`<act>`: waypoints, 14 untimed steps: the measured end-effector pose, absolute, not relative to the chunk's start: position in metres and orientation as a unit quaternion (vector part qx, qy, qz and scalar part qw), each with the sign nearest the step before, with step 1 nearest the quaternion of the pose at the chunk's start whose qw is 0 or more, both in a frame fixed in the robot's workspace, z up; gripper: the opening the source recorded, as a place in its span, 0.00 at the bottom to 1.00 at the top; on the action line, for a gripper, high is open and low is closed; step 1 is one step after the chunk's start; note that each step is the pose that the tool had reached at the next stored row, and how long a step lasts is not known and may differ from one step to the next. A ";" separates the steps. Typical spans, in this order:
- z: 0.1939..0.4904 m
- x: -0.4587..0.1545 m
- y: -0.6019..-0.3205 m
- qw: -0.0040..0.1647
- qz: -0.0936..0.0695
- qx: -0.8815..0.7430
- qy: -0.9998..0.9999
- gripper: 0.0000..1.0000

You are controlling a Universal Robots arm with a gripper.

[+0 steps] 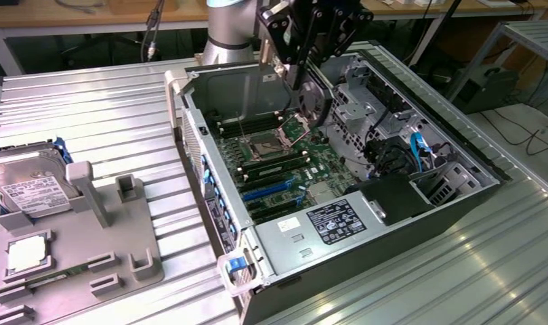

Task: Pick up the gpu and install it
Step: 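Pick up the gpu and move the gpu toward the slot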

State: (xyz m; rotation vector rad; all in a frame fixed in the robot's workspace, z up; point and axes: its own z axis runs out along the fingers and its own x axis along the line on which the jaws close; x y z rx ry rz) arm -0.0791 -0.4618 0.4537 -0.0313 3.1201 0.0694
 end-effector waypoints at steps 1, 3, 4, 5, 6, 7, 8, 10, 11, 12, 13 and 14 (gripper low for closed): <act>0.454 -0.078 -0.462 0.010 0.022 -0.010 1.000 0.28; 0.454 -0.076 -0.462 0.010 0.022 -0.010 1.000 0.28; 0.454 -0.075 -0.462 0.010 0.022 -0.010 1.000 0.28; 0.454 -0.074 -0.462 0.010 0.022 -0.010 1.000 0.28; 0.454 -0.073 -0.462 0.010 0.022 -0.010 1.000 0.28; 0.454 -0.072 -0.462 0.010 0.022 -0.010 1.000 0.28; 0.454 -0.070 -0.462 0.010 0.022 -0.010 1.000 0.28; 0.454 -0.068 -0.462 0.010 0.022 -0.010 1.000 0.28; 0.454 -0.067 -0.462 0.010 0.022 -0.010 1.000 0.28; 0.454 -0.066 -0.462 0.010 0.022 -0.010 1.000 0.28; 0.454 -0.065 -0.462 0.010 0.022 -0.010 1.000 0.28; 0.454 -0.063 -0.462 0.010 0.022 -0.010 1.000 0.28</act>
